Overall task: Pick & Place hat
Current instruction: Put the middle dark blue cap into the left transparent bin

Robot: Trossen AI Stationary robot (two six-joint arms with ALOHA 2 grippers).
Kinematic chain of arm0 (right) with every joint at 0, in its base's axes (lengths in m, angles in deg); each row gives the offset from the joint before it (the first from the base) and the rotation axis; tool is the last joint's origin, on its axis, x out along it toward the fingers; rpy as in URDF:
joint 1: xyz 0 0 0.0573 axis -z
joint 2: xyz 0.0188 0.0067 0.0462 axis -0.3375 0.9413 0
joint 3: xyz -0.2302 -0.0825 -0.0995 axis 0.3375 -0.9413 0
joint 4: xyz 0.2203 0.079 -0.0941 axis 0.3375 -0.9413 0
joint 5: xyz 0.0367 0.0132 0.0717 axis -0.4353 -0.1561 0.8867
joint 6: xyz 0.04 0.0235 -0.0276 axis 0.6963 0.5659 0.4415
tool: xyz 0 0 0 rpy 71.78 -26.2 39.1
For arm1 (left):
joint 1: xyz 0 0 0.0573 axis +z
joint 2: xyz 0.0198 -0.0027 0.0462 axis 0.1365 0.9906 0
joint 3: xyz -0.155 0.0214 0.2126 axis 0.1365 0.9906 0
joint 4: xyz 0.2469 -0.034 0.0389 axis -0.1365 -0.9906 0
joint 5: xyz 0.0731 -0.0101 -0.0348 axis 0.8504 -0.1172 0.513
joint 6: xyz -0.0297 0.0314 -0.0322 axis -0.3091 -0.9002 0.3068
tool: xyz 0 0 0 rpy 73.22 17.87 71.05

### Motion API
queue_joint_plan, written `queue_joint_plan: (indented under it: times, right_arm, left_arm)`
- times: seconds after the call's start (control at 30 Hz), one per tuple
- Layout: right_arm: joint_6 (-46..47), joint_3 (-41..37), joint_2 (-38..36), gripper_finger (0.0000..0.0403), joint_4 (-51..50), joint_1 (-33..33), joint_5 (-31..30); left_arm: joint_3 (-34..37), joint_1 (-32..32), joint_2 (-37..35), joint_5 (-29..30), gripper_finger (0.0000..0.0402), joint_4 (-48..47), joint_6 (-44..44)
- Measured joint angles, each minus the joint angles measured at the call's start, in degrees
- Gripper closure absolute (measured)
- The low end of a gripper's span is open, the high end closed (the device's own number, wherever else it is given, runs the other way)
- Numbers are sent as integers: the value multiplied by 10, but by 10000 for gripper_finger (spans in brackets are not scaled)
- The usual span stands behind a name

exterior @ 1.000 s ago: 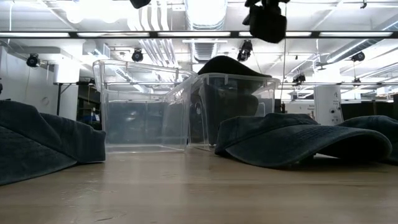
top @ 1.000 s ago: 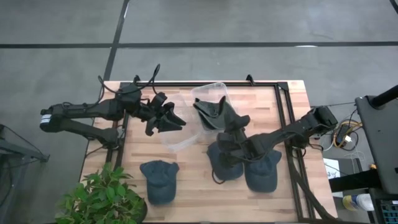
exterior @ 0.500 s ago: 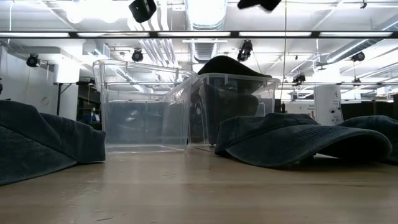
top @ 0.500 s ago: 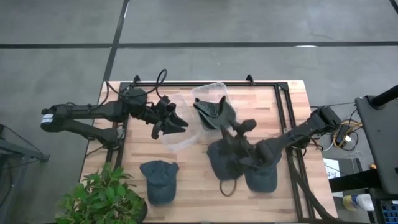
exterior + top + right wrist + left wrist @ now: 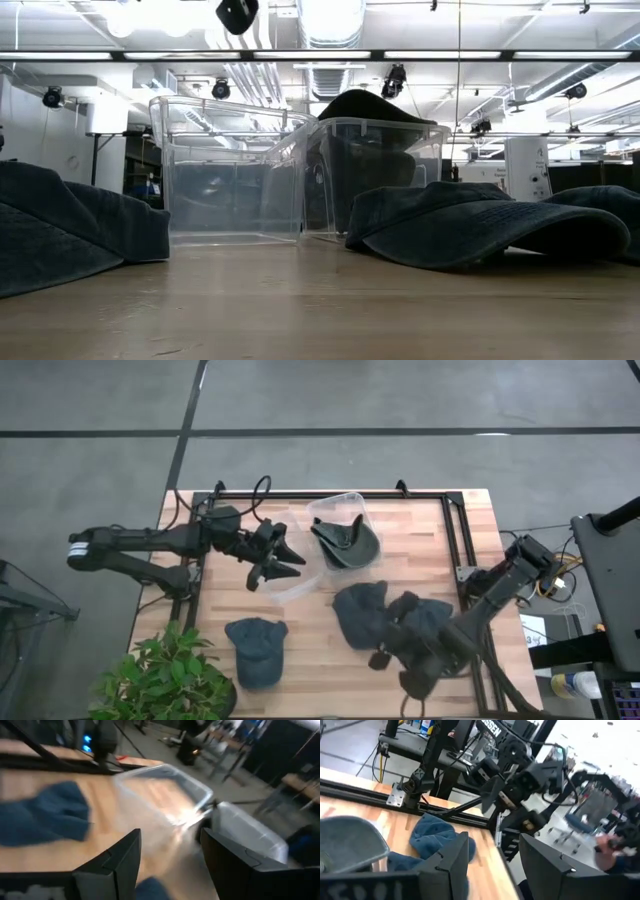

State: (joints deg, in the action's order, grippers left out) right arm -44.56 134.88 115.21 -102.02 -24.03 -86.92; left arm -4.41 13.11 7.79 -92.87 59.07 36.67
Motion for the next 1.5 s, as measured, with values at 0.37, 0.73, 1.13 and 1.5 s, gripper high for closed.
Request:
queue_joint_plan:
  times: [0.37, 0.73, 1.13, 1.5]
  right_arm:
    - [470, -33, 27, 202, 1, -79, 14]
    - [736, -44, 123, 202, 4, -93, 140]
    - [867, -42, 209, 202, 6, -96, 243]
    - [957, -40, 266, 202, -5, -93, 160]
  left_arm:
    - [0, -1, 42, 15, 234, 14, -30]
    - [1, -2, 78, 15, 234, 33, -56]
    - [1, -2, 84, 14, 234, 39, -55]
    - [0, -3, 86, 14, 234, 47, -42]
